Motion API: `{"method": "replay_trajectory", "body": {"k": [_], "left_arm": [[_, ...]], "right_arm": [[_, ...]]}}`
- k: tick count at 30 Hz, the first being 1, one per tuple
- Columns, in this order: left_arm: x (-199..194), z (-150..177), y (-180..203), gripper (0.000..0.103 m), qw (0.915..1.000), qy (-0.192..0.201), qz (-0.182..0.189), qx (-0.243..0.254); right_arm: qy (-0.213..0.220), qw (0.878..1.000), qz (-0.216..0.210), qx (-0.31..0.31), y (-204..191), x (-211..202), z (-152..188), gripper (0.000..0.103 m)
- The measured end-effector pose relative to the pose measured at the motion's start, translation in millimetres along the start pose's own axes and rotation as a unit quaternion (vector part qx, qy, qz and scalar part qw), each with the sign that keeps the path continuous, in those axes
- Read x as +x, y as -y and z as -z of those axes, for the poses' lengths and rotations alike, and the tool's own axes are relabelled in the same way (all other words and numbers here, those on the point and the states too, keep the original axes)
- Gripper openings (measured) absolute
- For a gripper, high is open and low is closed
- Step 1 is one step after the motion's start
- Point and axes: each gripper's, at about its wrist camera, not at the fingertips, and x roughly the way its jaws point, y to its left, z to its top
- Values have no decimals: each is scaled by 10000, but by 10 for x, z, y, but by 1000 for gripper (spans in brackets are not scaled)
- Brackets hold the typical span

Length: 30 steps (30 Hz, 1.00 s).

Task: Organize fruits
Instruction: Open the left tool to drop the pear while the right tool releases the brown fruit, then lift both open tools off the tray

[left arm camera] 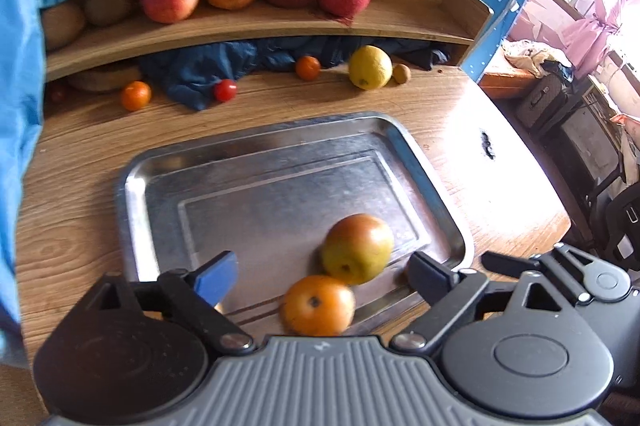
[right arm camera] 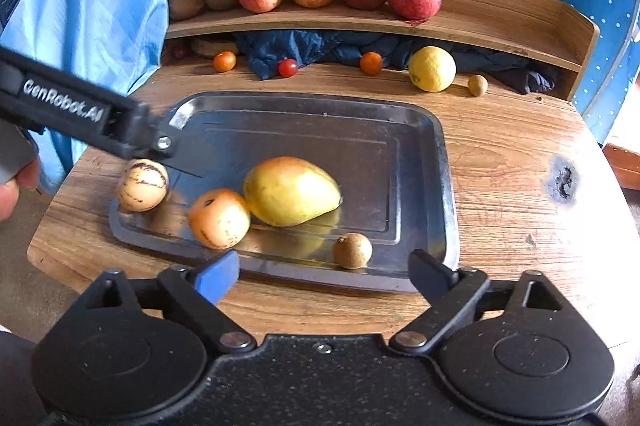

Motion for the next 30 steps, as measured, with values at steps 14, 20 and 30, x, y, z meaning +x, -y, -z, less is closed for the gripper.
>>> {"method": "replay_trajectory", "body": {"k": [14, 20, 30], "left_arm": [[-150, 445, -545, 102, 9979, -482, -428, -91], [-153, 610, -623, 102, 9956, -596, -708, 121], [-156, 592, -660, 102, 9922, -614, -1055, 257]], "right_arm": [[-400, 9975, 297, -498, -235, 60, 71, 102], [-680, 9927, 688, -719, -253, 123, 62, 102], [-602, 9933, 715, -685, -139, 160, -52, 102]]}}
